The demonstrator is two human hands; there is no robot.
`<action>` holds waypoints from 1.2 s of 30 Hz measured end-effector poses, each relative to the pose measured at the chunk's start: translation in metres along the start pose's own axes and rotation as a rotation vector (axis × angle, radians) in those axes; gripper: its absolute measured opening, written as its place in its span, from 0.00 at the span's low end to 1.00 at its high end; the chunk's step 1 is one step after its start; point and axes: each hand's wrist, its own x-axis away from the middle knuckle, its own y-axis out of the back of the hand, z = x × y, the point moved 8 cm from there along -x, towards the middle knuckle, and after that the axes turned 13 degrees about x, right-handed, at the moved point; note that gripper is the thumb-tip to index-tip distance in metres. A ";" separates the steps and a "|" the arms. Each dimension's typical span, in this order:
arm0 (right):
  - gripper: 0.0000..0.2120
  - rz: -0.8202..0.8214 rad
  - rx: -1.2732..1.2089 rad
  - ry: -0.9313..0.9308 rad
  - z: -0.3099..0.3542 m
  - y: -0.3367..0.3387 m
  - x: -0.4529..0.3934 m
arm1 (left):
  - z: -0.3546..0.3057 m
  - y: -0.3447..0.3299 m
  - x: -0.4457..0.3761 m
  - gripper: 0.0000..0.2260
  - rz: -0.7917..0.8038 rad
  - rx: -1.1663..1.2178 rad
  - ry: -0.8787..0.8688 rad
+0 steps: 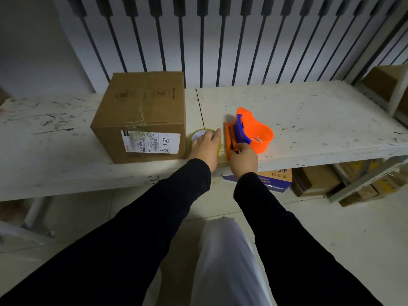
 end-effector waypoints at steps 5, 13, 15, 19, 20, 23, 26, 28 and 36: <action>0.13 -0.085 0.026 0.042 0.016 0.014 0.012 | -0.011 0.036 0.024 0.25 -0.169 0.134 -0.140; 0.14 -0.170 0.061 0.436 0.111 0.005 0.056 | 0.025 0.130 0.080 0.16 -0.587 0.139 -0.165; 0.15 -0.185 0.146 0.553 0.134 -0.005 0.069 | 0.048 0.148 0.088 0.16 -0.638 0.156 -0.097; 0.16 -0.139 0.259 0.738 0.171 -0.027 0.088 | 0.092 0.176 0.095 0.16 -0.676 0.197 0.045; 0.16 -0.119 0.288 0.779 0.180 -0.032 0.090 | 0.101 0.178 0.093 0.17 -0.645 0.169 0.097; 0.19 -0.018 0.405 0.816 0.194 -0.051 0.086 | 0.125 0.171 0.085 0.20 -0.468 0.040 0.255; 0.24 0.042 0.563 0.794 0.196 -0.067 0.075 | 0.137 0.160 0.078 0.22 -0.330 -0.001 0.305; 0.26 0.047 0.632 0.771 0.195 -0.074 0.069 | 0.140 0.157 0.078 0.22 -0.313 -0.019 0.305; 0.29 -0.108 0.734 0.796 0.191 -0.082 0.070 | 0.146 0.152 0.080 0.25 -0.361 -0.034 0.240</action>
